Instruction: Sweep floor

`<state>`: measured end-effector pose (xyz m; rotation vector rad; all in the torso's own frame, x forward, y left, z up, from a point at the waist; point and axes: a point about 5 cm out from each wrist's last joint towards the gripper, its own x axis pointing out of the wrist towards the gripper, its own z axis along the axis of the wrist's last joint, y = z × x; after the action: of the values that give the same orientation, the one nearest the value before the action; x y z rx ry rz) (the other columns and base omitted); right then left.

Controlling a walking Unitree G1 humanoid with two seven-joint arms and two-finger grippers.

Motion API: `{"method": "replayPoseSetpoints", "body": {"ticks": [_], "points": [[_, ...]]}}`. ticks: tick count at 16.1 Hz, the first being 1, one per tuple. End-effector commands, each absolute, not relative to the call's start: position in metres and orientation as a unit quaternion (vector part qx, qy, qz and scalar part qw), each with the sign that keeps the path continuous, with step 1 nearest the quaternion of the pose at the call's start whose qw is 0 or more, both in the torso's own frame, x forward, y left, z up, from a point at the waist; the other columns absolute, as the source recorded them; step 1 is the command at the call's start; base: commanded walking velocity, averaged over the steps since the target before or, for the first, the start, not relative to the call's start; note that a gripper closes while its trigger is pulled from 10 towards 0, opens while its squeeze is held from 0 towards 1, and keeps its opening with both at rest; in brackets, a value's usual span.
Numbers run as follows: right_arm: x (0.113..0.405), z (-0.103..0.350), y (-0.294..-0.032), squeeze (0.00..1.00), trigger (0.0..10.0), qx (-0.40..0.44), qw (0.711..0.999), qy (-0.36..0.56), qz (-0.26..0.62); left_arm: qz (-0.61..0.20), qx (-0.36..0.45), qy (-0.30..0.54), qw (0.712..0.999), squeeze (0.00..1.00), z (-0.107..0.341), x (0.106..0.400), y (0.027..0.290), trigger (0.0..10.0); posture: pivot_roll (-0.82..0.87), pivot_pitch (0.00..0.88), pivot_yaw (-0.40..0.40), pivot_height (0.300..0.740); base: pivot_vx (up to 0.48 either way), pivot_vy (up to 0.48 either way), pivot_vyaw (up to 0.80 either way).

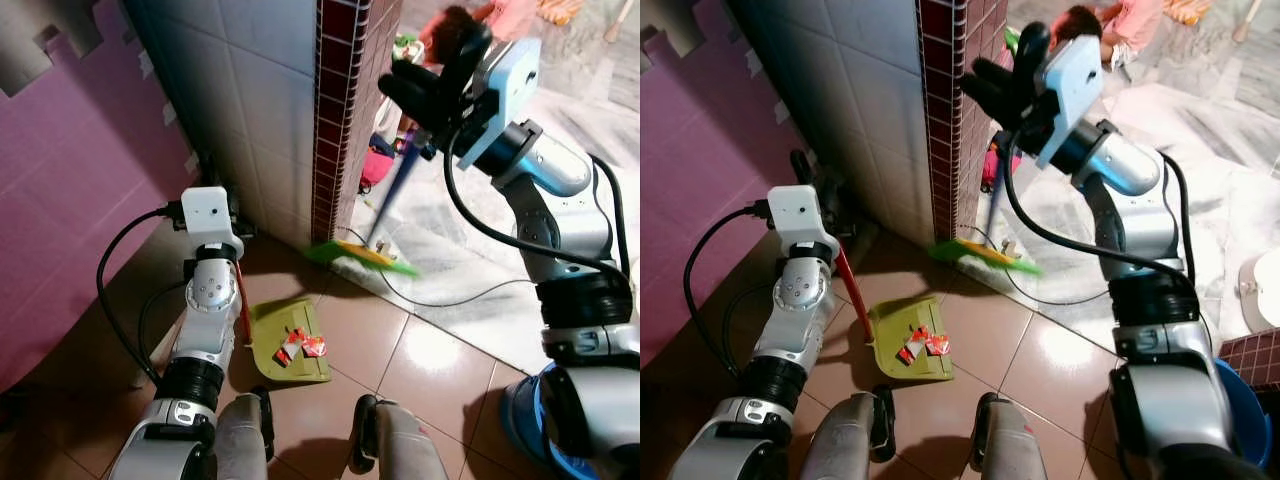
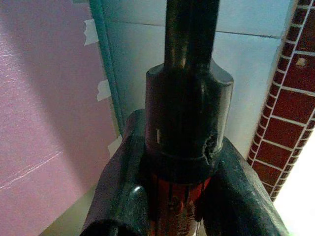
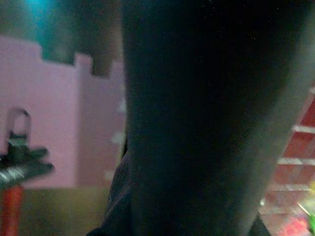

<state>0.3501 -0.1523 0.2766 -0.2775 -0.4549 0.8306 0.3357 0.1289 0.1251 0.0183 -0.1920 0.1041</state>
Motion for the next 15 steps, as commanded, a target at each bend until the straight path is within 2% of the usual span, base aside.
{"method": "replayPoseSetpoints", "body": {"ticks": [1, 3, 6, 8, 11, 12, 15], "points": [[0.350, 0.299, -0.160, 0.00, 10.0, -0.184, 0.870, -0.263, 0.375, 0.049, 0.009, -0.076, 0.996, 0.00, 0.115, 0.333, 0.128, 10.0, -0.07, 0.165, 0.011, 0.740, 0.000, 0.000, 0.00], [0.356, 0.299, -0.170, 0.00, 10.0, -0.257, 0.866, -0.275, 0.328, 0.049, 0.011, -0.074, 0.996, 0.00, 0.111, 0.328, 0.129, 10.0, -0.06, 0.190, 0.014, 0.740, 0.000, 0.000, 0.00], [0.365, 0.289, -0.171, 0.00, 10.0, -0.281, 0.876, -0.289, 0.266, 0.034, 0.006, -0.070, 0.997, 0.00, 0.108, 0.321, 0.128, 10.0, -0.04, 0.231, 0.018, 0.740, 0.000, 0.000, 0.00], [0.369, 0.276, -0.162, 0.00, 10.0, -0.288, 0.875, -0.298, 0.251, 0.027, 0.001, -0.068, 0.997, 0.00, 0.107, 0.313, 0.126, 10.0, -0.01, 0.263, 0.019, 0.740, 0.000, 0.000, 0.00], [0.372, 0.250, -0.141, 0.00, 10.0, -0.279, 0.879, -0.305, 0.237, 0.005, -0.012, -0.066, 0.998, 0.00, 0.106, 0.300, 0.121, 10.0, 0.03, 0.311, 0.025, 0.740, 0.000, 0.000, 0.00], [0.371, 0.229, -0.122, 0.00, 10.0, -0.250, 0.892, -0.300, 0.227, -0.004, -0.017, -0.058, 0.998, 0.00, 0.104, 0.291, 0.118, 10.0, 0.06, 0.341, 0.035, 0.740, 0.000, 0.000, 0.00], [0.360, 0.194, -0.083, 0.00, 10.0, -0.201, 0.901, -0.275, 0.269, -0.011, -0.019, -0.056, 0.998, 0.00, 0.109, 0.286, 0.116, 10.0, 0.11, 0.356, 0.050, 0.740, 0.000, 0.000, 0.00]]}}
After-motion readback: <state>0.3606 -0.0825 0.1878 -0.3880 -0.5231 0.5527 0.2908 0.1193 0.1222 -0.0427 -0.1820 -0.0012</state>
